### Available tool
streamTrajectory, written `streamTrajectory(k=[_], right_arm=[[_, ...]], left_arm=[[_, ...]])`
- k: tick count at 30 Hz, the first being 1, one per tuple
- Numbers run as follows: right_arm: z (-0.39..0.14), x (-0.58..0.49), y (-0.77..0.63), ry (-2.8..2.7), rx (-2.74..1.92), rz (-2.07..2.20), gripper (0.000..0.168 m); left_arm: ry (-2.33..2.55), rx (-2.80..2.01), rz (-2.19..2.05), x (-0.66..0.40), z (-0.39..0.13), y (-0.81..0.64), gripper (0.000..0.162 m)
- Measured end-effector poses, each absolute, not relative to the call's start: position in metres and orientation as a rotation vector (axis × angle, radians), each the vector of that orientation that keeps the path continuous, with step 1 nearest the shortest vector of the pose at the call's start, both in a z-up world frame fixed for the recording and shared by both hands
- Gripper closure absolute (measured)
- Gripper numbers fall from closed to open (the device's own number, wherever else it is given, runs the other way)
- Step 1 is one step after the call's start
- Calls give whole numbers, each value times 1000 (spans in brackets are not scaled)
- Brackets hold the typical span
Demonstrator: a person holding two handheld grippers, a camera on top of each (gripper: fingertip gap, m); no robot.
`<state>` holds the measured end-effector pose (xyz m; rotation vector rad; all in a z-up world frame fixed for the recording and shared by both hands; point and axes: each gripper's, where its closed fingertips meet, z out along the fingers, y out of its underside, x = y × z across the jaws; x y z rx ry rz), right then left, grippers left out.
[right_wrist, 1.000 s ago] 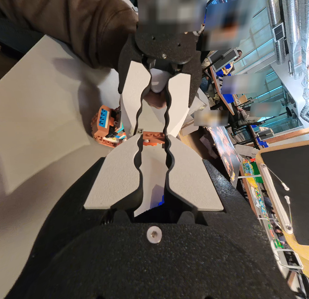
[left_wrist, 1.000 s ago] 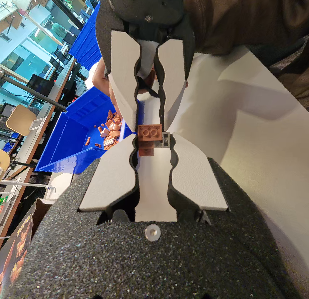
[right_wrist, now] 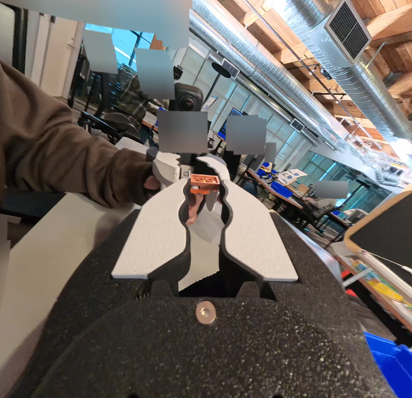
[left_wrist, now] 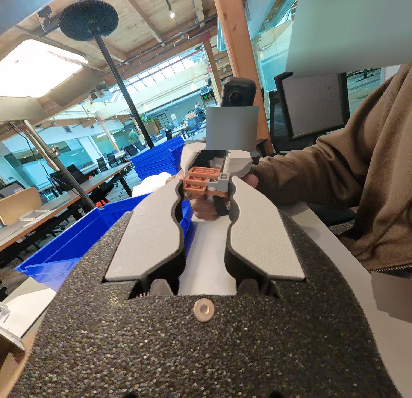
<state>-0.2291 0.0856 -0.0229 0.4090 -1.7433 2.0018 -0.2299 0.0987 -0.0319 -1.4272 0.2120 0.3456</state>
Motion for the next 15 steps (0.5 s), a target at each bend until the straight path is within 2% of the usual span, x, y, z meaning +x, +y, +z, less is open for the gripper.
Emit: streamTrajectory(k=[8,15], right_arm=[[-31,-235,91,-1650,540,1596,144],[-27,-236,101,-1692,555,1594,143]], left_arm=[[38,-1485,70,-239,-38,97,124],[-85,-1484,-218,-238,-43,99,125]])
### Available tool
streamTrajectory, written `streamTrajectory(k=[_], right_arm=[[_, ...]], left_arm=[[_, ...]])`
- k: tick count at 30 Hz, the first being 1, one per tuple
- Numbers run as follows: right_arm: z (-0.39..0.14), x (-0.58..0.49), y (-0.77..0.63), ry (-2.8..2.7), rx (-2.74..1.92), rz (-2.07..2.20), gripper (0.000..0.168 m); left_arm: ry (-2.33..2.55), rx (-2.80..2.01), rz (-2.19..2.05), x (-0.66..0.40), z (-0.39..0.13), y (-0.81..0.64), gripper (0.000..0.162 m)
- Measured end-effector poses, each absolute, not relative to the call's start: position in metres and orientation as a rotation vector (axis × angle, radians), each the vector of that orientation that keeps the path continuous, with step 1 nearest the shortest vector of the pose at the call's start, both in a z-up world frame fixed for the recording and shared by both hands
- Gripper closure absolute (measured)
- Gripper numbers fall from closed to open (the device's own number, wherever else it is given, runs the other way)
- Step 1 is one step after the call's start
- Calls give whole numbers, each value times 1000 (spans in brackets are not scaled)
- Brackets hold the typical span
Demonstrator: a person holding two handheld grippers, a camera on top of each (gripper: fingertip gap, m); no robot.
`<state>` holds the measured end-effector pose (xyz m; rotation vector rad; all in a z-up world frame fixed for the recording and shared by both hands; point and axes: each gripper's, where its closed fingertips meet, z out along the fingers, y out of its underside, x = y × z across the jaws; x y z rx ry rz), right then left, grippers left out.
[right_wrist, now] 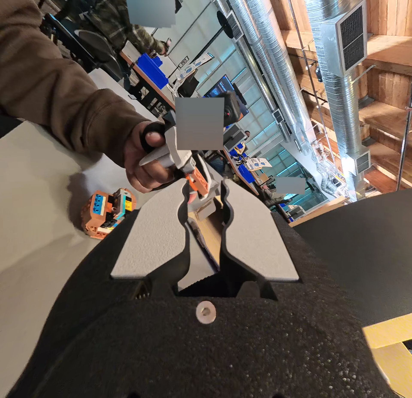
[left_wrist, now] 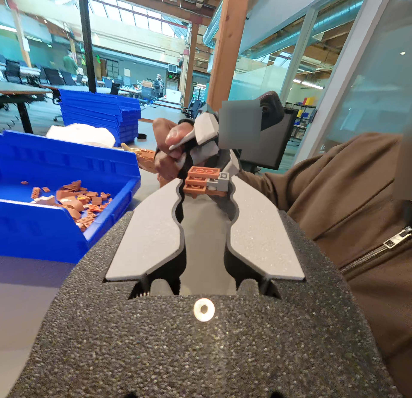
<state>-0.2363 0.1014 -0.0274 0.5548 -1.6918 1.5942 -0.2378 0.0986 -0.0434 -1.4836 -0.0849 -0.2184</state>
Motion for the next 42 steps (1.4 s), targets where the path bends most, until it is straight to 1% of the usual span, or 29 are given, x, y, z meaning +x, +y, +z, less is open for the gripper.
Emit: streamTrajectory(k=[6,16,21,26,28,29,32,36,42], right_arm=[[-44,-231,101,-1811,628,1567,144],[-76,-222,100,-1988,779,1420,145],[-92,-221,100,-2066,823,1310,151],[-96,-223,99,-2062,847,1240,154],[-96,-225,101,-2050,843,1215,162],[-93,-227,101,-2031,834,1210,164],[-88,-227,103,-2004,823,1221,164],[-101,-228,105,-2013,853,1138,163],[-110,-228,102,-2005,873,1065,163]], left_arm=[[-98,-1589,-267,-233,-60,105,125],[-27,-1827,-202,-222,-89,109,125],[-27,-1934,-149,-223,-103,108,125],[-37,-1971,-130,-225,-108,107,125],[-48,-1993,-118,-227,-111,105,125],[-55,-2003,-113,-229,-113,104,126],[-66,-1959,-152,-228,-108,106,126],[-60,-2017,-103,-231,-118,107,126],[-61,-2004,-94,-233,-118,107,125]])
